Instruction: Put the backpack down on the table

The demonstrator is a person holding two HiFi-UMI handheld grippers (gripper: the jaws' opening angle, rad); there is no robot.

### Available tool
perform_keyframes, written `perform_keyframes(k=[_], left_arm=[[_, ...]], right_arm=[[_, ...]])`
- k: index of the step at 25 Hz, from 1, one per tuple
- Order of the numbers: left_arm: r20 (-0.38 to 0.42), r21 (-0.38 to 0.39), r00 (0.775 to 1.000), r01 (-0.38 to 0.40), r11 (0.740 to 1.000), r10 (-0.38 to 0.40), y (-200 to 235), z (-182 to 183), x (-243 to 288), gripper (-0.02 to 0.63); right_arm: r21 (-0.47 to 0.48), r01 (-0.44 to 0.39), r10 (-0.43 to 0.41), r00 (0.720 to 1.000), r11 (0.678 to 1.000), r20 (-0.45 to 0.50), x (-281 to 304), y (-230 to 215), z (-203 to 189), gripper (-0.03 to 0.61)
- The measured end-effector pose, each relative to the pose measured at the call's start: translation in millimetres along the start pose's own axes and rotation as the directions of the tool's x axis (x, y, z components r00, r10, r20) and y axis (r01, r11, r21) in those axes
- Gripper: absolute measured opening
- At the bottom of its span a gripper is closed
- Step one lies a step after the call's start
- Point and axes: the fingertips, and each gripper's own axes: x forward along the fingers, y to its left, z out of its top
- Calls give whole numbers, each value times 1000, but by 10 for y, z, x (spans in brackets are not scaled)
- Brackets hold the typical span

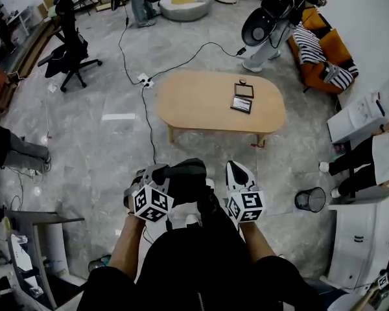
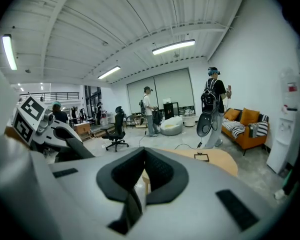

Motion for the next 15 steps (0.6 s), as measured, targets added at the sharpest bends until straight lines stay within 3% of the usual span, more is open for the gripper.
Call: perform_keyframes(k=[15], left_arm=[[-14, 5, 1000, -9, 1000, 9, 650, 639, 854, 23]], right_arm=[[-9, -33, 34, 999, 999, 22, 1024, -749, 638, 11]])
